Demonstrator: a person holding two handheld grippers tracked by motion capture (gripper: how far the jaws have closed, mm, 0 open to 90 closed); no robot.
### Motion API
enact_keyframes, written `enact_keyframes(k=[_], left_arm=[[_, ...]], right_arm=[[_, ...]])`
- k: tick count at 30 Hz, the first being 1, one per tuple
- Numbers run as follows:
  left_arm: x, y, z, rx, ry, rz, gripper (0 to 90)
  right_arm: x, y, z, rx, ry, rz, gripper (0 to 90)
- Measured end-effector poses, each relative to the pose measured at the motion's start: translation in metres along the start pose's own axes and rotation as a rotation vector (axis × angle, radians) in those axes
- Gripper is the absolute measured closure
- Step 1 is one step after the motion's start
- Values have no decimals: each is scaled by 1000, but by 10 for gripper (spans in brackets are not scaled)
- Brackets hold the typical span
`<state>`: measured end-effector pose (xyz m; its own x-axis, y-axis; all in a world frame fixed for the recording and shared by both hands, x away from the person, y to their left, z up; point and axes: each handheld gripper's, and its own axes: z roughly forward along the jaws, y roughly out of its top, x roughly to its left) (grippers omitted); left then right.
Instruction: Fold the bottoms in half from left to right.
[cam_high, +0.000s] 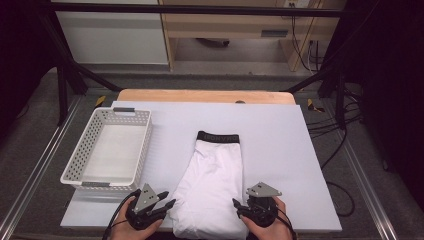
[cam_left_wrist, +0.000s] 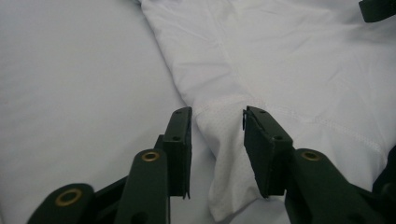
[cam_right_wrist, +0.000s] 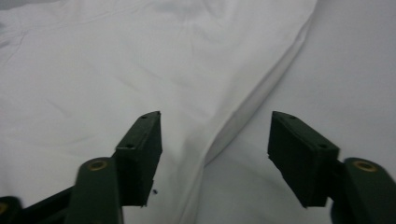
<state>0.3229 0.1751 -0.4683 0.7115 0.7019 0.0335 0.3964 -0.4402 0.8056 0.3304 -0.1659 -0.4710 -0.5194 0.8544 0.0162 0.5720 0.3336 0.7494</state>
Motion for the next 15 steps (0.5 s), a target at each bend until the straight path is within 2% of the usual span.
enact_keyframes(k=[1, 3, 8, 10, 12, 13, 15], left_arm=[[-1, 1, 1, -10, 0, 1, 577], [-2, 3, 1, -21, 6, 2, 545], [-1, 13, 0, -53, -13, -16, 422], [-1, 23, 1, -70, -11, -4, 368], [-2, 34, 1, -69, 17, 9, 296], [-2, 34, 1, -69, 17, 9, 272], [4, 51, 4, -91, 9, 2, 269]], right_arm=[[-2, 4, 1, -15, -35, 1, 231], [-5, 8, 2, -36, -54, -5, 182], [-11, 19, -3, -101, -72, 48, 119], [-13, 25, -6, -123, -70, 37, 89], [-16, 32, -9, -145, -62, 16, 83], [-19, 36, -9, -155, -60, 0, 80], [-26, 46, -6, -151, -73, -21, 77]])
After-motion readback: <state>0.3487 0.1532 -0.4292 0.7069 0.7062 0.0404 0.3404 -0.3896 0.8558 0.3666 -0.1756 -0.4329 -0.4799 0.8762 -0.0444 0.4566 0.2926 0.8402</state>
